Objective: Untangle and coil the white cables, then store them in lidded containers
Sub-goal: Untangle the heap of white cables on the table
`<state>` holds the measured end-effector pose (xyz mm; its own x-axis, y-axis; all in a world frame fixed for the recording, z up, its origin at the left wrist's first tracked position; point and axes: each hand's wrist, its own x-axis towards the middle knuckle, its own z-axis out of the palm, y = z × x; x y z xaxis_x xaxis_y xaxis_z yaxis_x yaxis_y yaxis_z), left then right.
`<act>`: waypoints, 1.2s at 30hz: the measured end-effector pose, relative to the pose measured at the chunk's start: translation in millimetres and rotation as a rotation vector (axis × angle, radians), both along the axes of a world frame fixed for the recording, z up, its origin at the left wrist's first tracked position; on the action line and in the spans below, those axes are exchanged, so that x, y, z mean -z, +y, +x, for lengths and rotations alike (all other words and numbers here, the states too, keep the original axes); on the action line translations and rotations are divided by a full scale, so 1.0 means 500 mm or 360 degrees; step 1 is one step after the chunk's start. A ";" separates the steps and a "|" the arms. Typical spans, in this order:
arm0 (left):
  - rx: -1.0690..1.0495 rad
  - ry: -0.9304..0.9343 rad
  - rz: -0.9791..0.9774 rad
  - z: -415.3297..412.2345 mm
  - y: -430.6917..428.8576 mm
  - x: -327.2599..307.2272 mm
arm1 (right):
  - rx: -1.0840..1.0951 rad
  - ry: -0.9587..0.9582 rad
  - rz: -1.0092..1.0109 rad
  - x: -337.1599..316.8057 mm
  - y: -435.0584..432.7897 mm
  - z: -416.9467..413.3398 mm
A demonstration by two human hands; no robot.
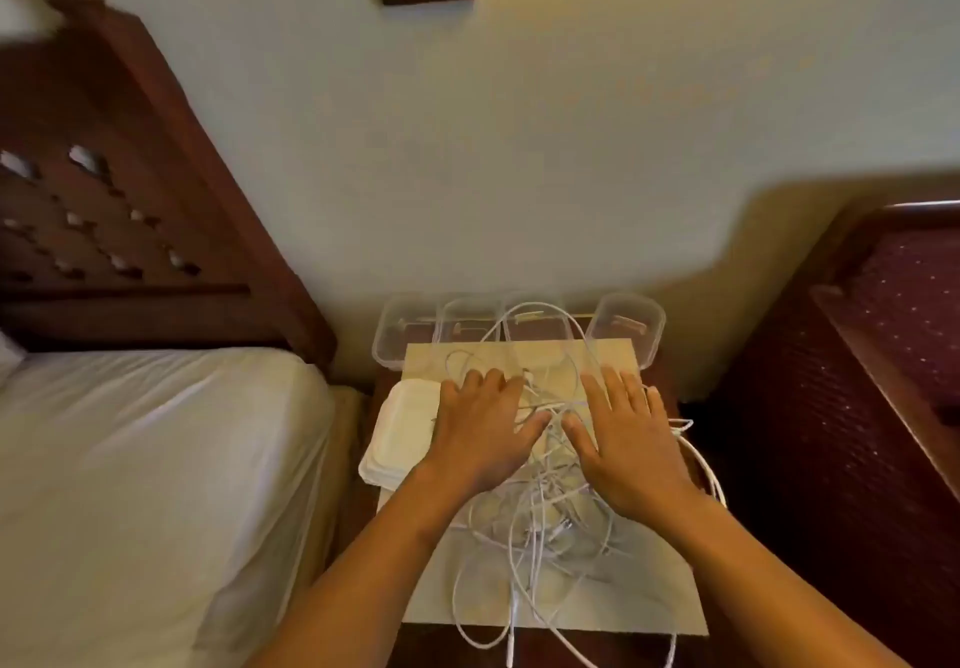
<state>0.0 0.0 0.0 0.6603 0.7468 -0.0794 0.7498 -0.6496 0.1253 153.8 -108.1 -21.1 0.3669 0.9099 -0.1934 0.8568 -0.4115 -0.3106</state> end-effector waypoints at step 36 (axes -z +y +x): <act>-0.0078 -0.2542 -0.2190 0.038 -0.139 -0.242 | -0.0028 0.1183 0.0994 -0.047 -0.092 -0.068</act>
